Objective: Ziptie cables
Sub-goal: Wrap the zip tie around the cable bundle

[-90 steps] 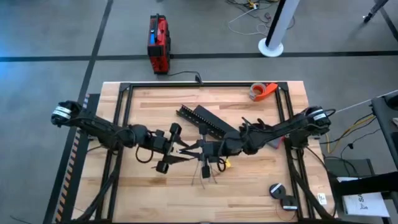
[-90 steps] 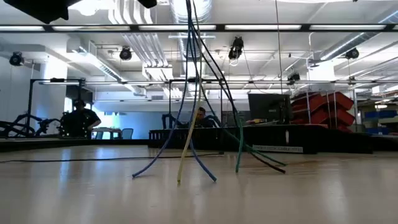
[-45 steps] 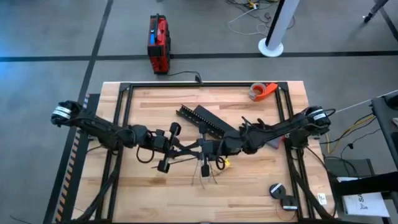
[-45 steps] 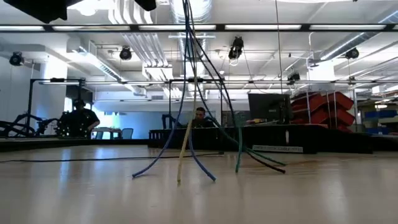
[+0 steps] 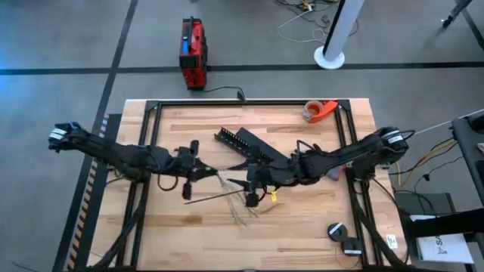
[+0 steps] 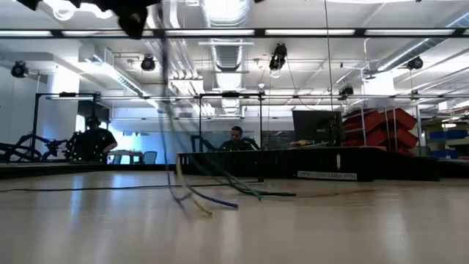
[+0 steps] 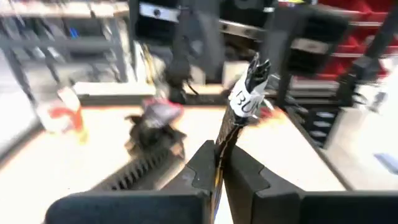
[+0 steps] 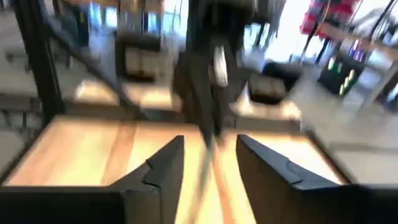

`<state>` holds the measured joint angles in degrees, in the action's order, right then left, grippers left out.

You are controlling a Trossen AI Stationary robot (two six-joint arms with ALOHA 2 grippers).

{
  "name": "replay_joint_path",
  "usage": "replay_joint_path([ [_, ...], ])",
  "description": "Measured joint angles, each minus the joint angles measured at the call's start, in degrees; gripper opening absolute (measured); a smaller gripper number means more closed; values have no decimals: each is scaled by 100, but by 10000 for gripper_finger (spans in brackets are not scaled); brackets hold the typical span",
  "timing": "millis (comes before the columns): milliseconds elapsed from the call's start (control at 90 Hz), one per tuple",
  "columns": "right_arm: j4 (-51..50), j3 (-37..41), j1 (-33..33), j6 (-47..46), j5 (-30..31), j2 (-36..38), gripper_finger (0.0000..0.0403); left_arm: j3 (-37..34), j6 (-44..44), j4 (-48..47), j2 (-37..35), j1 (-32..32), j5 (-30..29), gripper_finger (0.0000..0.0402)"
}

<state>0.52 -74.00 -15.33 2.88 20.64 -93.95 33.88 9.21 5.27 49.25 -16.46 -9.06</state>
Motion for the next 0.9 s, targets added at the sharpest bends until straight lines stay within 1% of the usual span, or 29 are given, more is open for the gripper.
replay_joint_path([
  [89,-679,134,-1,-235,-3,-47,158,-179,145,-121,-173,-150,235,6],
  [222,-724,633,-4,-552,-2,-319,155,-273,94,-11,-260,-290,270,6],
  [400,396,1714,-4,-1071,-54,-437,133,-266,130,48,-236,-340,260,5],
  [478,823,2178,9,-1187,-184,-439,122,-266,84,26,-235,-340,260,6],
  [578,1264,2587,42,-1233,-242,-448,110,-266,-46,60,-214,-338,224,6],
  [722,1635,2794,102,-1206,-444,-714,99,-266,-245,229,-185,-338,204,6],
  [867,2140,2790,194,-1233,-794,-1235,93,-266,-312,261,-183,-338,205,6],
  [900,2169,2772,222,-1194,-765,-1332,92,-266,-312,269,-185,-338,205,6],
])
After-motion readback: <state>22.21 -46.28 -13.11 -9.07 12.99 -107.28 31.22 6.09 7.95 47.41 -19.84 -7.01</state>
